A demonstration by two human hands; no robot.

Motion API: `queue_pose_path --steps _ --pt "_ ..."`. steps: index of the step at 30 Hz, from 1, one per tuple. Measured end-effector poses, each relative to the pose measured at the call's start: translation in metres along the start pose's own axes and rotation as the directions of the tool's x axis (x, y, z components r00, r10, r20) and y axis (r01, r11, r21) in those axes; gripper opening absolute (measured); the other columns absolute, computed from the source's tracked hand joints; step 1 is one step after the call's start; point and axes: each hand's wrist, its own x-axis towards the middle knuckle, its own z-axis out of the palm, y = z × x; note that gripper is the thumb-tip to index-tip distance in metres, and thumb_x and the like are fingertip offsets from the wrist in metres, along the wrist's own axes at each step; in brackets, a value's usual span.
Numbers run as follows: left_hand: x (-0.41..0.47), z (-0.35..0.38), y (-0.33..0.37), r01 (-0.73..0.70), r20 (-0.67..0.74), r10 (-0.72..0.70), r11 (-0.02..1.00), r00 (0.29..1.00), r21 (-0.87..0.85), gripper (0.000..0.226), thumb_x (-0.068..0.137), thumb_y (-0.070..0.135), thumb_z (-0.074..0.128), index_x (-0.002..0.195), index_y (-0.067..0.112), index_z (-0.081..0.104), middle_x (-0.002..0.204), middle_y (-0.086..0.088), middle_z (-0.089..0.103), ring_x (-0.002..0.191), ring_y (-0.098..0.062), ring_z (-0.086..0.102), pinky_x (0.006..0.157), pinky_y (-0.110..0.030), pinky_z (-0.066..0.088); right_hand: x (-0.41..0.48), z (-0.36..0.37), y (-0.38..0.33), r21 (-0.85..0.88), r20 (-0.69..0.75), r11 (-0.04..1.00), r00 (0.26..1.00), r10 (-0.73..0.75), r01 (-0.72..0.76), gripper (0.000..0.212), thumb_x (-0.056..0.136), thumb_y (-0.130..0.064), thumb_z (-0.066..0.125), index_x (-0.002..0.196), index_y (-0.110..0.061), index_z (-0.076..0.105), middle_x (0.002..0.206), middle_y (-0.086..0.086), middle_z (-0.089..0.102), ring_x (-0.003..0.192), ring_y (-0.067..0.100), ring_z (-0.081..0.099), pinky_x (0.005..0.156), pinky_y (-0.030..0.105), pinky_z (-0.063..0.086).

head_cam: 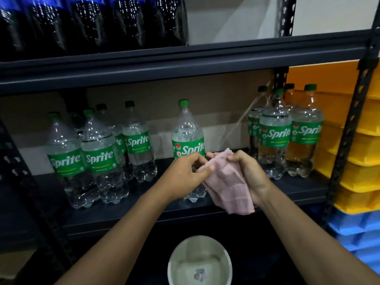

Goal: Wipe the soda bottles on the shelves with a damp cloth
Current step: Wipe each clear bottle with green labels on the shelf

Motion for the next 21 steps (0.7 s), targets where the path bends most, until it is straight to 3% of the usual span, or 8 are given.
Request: queue_pose_path --steps 3,5,9,12,14,17,19,21 --pt "0.002 0.0 -0.002 0.004 0.033 -0.002 0.998 0.999 -0.069 0.026 0.079 0.057 0.073 0.084 0.032 0.067 0.089 0.006 0.076 0.083 -0.016 0.07 0.085 -0.045 0.061 -0.001 0.001 0.002 0.022 0.007 0.999 0.999 -0.031 0.031 0.051 0.084 -0.021 0.055 0.129 0.001 0.062 0.137 0.028 0.059 0.121 0.038 0.056 0.119 0.054 0.035" --pt "0.002 0.0 -0.001 0.005 0.06 -0.002 0.998 0.998 -0.06 0.021 0.087 0.048 0.077 0.083 0.029 0.07 0.088 0.0 0.076 0.08 -0.011 0.067 0.081 -0.041 0.059 -0.003 0.003 0.003 0.019 -0.023 0.998 0.998 -0.062 0.062 0.045 0.084 -0.019 0.054 0.122 0.001 0.065 0.138 0.023 0.061 0.12 0.035 0.06 0.115 0.052 0.041" --pt "0.005 -0.003 -0.001 0.015 0.037 -0.021 0.989 0.999 0.144 0.016 0.099 0.031 0.074 0.084 0.025 0.076 0.077 0.004 0.075 0.066 -0.003 0.061 0.068 -0.028 0.05 -0.005 0.0 0.004 -0.079 -0.056 0.995 0.996 -0.073 0.068 0.04 0.089 -0.016 0.052 0.122 -0.002 0.069 0.133 0.022 0.066 0.123 0.035 0.061 0.116 0.052 0.041" --pt "0.01 -0.008 0.001 0.016 0.02 -0.023 0.954 1.0 0.3 0.012 0.099 0.031 0.073 0.087 0.029 0.076 0.073 0.015 0.069 0.068 -0.005 0.062 0.064 -0.025 0.047 -0.007 -0.001 -0.001 -0.309 -0.111 0.935 0.97 -0.218 0.175 0.036 0.094 0.0 0.046 0.119 -0.006 0.071 0.126 0.016 0.071 0.121 0.032 0.063 0.111 0.045 0.045" --pt "0.013 -0.014 0.002 -0.001 0.034 -0.013 0.916 0.999 0.401 0.011 0.098 0.031 0.074 0.095 0.023 0.08 0.075 0.016 0.067 0.07 -0.003 0.061 0.064 -0.026 0.045 -0.008 0.006 -0.004 -0.477 -0.072 0.855 0.96 -0.271 0.206 0.036 0.092 0.002 0.049 0.115 -0.013 0.074 0.121 0.007 0.075 0.119 0.025 0.066 0.102 0.041 0.049" --pt "0.016 -0.022 0.004 -0.007 0.055 -0.022 0.879 0.998 0.477 0.013 0.096 0.031 0.077 0.101 0.021 0.083 0.083 0.007 0.073 0.079 -0.01 0.067 0.071 -0.031 0.052 -0.003 0.012 -0.004 -0.757 0.028 0.614 0.95 -0.31 0.223 0.03 0.091 -0.001 0.06 0.102 -0.022 0.078 0.106 -0.003 0.078 0.101 0.006 0.07 0.092 0.029 0.055" --pt "0.017 -0.028 0.005 -0.026 0.073 -0.013 0.86 0.997 0.51 0.014 0.096 0.03 0.078 0.104 0.022 0.083 0.086 0.007 0.073 0.083 -0.013 0.067 0.073 -0.032 0.053 0.002 0.013 -0.001 -0.869 0.085 0.446 0.951 -0.296 0.216 0.024 0.093 -0.005 0.067 0.103 -0.023 0.079 0.104 -0.005 0.077 0.094 -0.001 0.069 0.086 0.017 0.053" --pt "0.015 -0.034 0.003 -0.035 0.075 -0.006 0.845 0.997 0.533 0.015 0.095 0.031 0.078 0.106 0.022 0.084 0.085 0.008 0.07 0.084 -0.012 0.066 0.075 -0.033 0.054 0.006 0.014 0.002 -0.923 0.112 0.321 0.947 -0.301 0.211 0.017 0.092 -0.016 0.074 0.104 -0.026 0.079 0.104 -0.008 0.075 0.095 0.0 0.069 0.085 0.016 0.052"
